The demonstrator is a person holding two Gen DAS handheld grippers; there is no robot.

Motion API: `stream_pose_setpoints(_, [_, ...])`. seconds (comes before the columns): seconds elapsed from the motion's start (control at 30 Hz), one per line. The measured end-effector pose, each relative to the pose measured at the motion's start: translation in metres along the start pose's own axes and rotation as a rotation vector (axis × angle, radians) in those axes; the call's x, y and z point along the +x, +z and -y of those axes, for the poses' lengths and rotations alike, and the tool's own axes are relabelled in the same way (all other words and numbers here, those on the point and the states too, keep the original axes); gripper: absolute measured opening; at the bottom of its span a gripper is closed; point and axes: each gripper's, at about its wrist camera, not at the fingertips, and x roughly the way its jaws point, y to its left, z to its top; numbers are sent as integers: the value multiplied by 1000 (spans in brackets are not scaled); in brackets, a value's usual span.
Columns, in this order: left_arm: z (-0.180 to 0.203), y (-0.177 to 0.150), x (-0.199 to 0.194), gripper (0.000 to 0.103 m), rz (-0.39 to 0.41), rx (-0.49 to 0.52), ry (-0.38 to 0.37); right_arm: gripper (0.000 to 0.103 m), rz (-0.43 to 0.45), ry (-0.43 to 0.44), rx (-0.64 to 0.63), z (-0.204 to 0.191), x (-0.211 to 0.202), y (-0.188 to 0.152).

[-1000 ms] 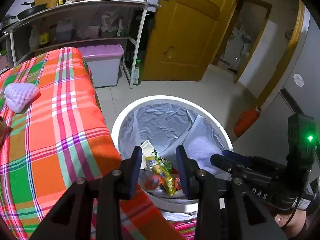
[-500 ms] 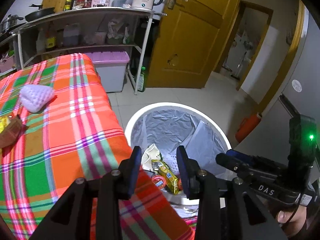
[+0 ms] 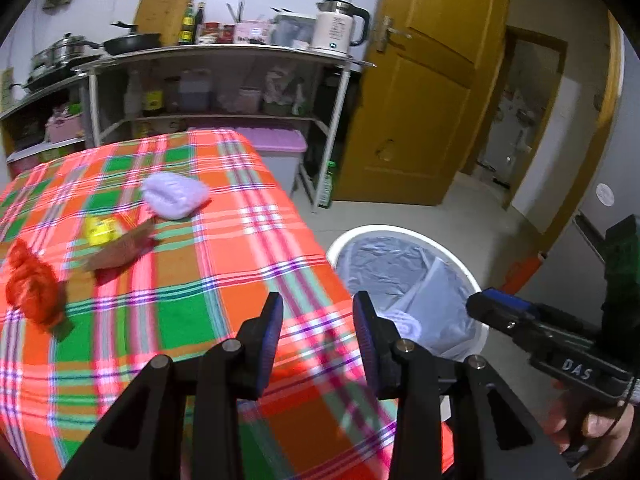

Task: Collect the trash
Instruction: 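Move both open tools back over the table toward the red bag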

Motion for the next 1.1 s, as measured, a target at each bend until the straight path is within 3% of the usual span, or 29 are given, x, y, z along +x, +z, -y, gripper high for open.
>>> stream_pose_setpoints(0.5, [-48,-15,-36,38,43,-66,128,41,-23,92,-98,-60,7,-6])
stream_pose_setpoints(1.1, [-92,-34,-50,39,42,-156,194,41,-70,160,-163,-97,26,-11])
